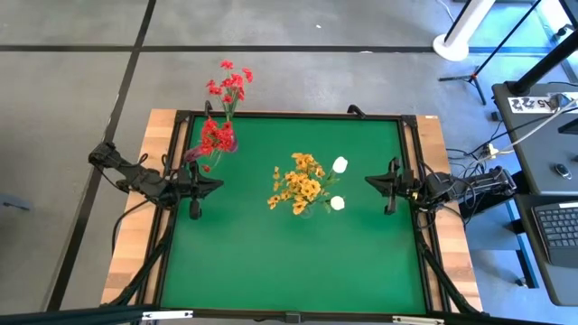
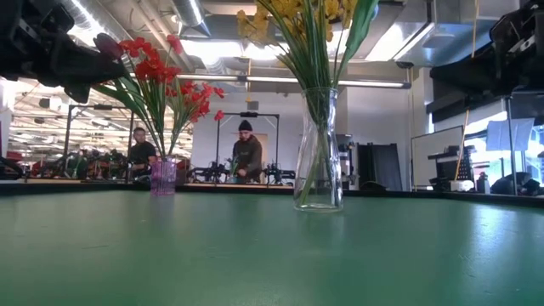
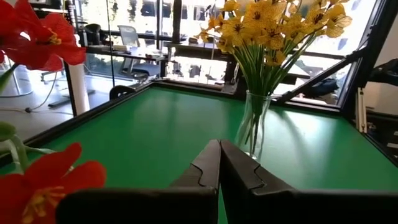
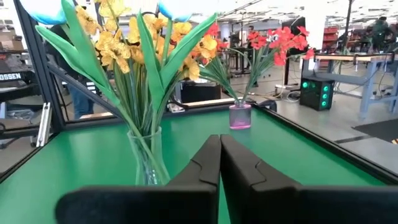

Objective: Sort flowers into vase by color
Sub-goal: Return to Home Position

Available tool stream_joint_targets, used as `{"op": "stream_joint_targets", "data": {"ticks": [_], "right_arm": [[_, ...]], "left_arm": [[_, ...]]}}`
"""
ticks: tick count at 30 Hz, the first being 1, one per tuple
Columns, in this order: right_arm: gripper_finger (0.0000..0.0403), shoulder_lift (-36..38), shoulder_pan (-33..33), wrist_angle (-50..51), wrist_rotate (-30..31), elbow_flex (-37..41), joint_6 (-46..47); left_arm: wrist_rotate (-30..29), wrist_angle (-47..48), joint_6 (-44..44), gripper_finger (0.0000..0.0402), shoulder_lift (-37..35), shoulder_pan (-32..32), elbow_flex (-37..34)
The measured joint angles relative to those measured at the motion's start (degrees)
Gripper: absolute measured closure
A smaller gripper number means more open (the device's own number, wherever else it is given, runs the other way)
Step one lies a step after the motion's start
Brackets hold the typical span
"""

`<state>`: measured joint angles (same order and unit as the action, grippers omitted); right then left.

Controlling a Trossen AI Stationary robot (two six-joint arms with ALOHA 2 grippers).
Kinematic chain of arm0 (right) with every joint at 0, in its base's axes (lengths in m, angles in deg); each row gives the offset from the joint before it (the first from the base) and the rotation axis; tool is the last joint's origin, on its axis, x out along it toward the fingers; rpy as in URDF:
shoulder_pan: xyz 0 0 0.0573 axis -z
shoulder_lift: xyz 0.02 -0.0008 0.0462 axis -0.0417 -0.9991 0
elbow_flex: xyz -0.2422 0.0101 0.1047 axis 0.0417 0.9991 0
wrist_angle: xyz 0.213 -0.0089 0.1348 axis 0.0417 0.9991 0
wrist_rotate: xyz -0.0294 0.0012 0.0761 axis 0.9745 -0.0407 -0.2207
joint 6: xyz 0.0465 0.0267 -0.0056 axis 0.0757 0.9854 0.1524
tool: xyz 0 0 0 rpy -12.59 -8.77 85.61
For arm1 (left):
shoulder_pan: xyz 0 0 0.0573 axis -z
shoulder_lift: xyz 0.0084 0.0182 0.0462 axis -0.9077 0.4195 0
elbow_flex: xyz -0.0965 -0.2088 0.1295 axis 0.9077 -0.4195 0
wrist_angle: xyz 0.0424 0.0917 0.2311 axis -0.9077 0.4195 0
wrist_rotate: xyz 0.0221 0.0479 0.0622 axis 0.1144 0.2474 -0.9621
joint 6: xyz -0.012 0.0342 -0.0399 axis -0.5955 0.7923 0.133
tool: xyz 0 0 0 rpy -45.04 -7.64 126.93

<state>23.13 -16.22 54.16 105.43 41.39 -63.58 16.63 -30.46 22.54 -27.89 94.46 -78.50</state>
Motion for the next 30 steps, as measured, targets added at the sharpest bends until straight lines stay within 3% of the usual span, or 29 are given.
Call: {"op": "stream_joint_targets", "data": {"ticks": [30], "right_arm": [[0.0384,0.0,0.0,0.11,-0.22,0.04,0.27]], "left_arm": [[0.15,0.0,-0.23,0.0402,0.0,0.01,0.0]]}}
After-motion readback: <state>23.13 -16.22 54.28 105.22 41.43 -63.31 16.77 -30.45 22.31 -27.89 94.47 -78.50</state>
